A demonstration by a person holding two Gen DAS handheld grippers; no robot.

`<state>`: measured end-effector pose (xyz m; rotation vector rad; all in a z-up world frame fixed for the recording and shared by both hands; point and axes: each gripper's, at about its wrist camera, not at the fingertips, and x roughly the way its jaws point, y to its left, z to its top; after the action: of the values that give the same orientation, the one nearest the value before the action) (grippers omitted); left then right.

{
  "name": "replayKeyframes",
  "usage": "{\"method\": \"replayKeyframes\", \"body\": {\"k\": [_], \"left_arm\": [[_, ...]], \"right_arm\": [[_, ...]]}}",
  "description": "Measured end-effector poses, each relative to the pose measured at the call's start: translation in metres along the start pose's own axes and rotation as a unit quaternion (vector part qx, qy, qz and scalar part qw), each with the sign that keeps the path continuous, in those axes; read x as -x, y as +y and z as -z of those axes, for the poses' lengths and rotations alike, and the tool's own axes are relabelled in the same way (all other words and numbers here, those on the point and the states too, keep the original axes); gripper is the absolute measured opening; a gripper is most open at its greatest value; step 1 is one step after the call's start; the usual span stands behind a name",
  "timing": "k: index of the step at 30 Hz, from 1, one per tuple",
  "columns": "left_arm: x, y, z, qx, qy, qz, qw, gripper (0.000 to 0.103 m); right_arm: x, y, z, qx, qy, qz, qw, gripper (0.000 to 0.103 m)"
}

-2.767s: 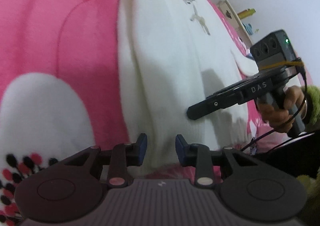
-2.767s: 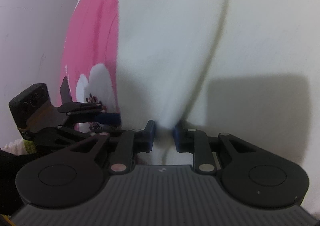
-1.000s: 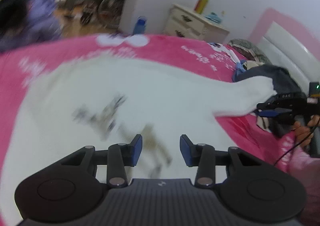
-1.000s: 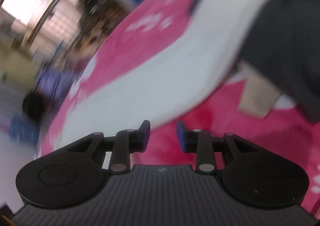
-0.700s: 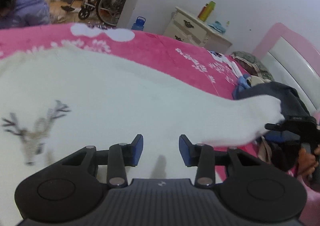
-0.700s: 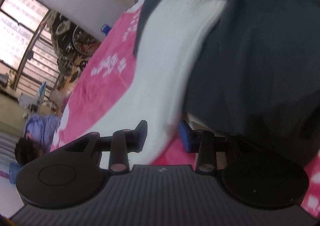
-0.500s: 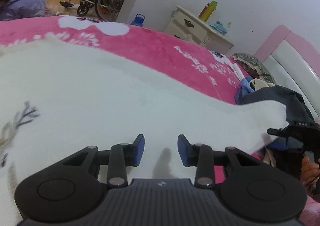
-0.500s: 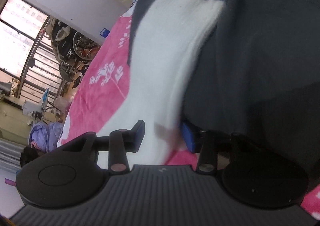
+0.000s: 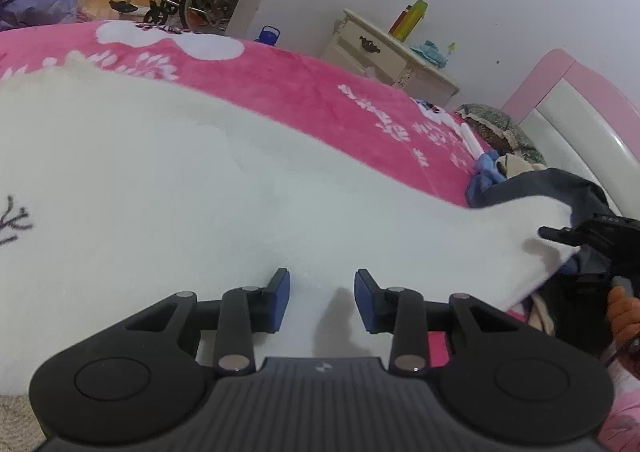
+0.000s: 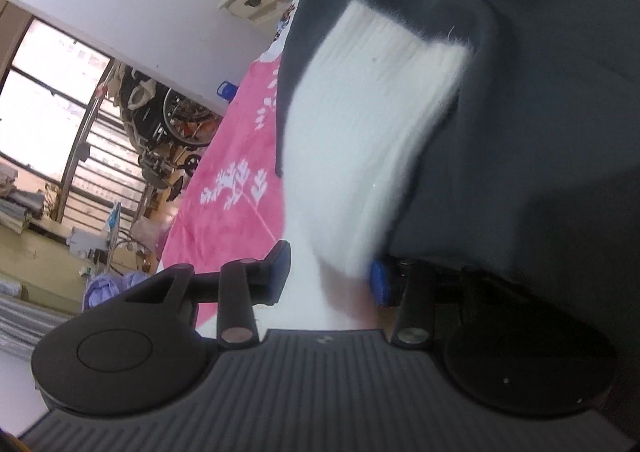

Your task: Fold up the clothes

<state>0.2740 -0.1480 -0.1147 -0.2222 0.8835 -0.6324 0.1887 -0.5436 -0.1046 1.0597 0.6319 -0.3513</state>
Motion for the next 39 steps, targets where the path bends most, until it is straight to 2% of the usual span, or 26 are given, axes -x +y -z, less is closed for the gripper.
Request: {"method": "replayKeyframes", "body": {"k": [2, 4, 8, 13, 15, 19, 21, 23, 25, 27, 30, 34, 36, 37, 38, 39], "left_arm": [[-0.004, -0.002, 0.0, -0.006, 0.005, -0.005, 1.0, 0.036], [-0.008, -0.004, 0.002, -0.014, 0.008, -0.012, 0.9998, 0.036], [-0.01, -0.003, 0.006, -0.016, 0.005, -0.014, 0.9998, 0.036], [-0.01, 0.0, 0.004, 0.0, 0.008, -0.01, 0.9999, 0.036], [-0.009, -0.001, 0.002, 0.003, 0.01, -0.01, 0.9999, 0.036], [0.008, 0.011, -0.007, 0.056, 0.02, 0.011, 0.9981, 0.036], [0.025, 0.019, -0.01, 0.072, 0.017, 0.017, 0.9971, 0.036], [0.046, 0.032, -0.012, 0.097, 0.016, 0.027, 0.9947, 0.036], [0.07, 0.049, -0.011, 0.131, 0.013, 0.037, 0.9906, 0.036], [0.092, 0.064, -0.01, 0.157, 0.008, 0.043, 0.9866, 0.036], [0.128, 0.086, -0.003, 0.18, -0.007, 0.036, 0.9829, 0.036], [0.166, 0.108, 0.009, 0.2, -0.023, 0.023, 0.9793, 0.036], [0.175, 0.114, 0.014, 0.205, -0.023, 0.021, 0.9782, 0.036], [0.177, 0.115, 0.017, 0.203, -0.019, 0.018, 0.9788, 0.036], [0.179, 0.116, 0.02, 0.2, -0.015, 0.015, 0.9795, 0.036], [0.179, 0.115, 0.022, 0.195, -0.01, 0.014, 0.9806, 0.036]], "right_arm": [[0.001, 0.005, 0.0, 0.013, -0.005, -0.004, 1.0, 0.019], [0.005, 0.013, 0.001, 0.032, -0.012, -0.011, 0.999, 0.012], [0.015, 0.04, 0.003, 0.083, -0.023, -0.038, 0.996, 0.009], [0.023, 0.093, 0.012, 0.148, -0.014, -0.101, 0.984, 0.009], [0.025, 0.117, 0.018, 0.178, -0.009, -0.127, 0.976, 0.009], [0.02, 0.168, 0.035, 0.251, 0.002, -0.167, 0.954, 0.009], [0.031, 0.18, 0.051, 0.291, 0.013, -0.185, 0.938, 0.009], [0.038, 0.199, 0.074, 0.349, 0.027, -0.203, 0.915, 0.009], [0.045, 0.212, 0.1, 0.409, 0.044, -0.214, 0.886, 0.009], [0.051, 0.223, 0.129, 0.47, 0.065, -0.222, 0.852, 0.009], [0.058, 0.239, 0.172, 0.556, 0.097, -0.23, 0.793, 0.009], [0.056, 0.232, 0.234, 0.662, 0.141, -0.199, 0.709, 0.009], [0.051, 0.217, 0.269, 0.728, 0.158, -0.169, 0.646, 0.01], [0.049, 0.206, 0.288, 0.765, 0.159, -0.15, 0.606, 0.01], [0.049, 0.192, 0.308, 0.809, 0.149, -0.129, 0.555, 0.012], [0.053, 0.18, 0.323, 0.84, 0.139, -0.114, 0.511, 0.014]]}}
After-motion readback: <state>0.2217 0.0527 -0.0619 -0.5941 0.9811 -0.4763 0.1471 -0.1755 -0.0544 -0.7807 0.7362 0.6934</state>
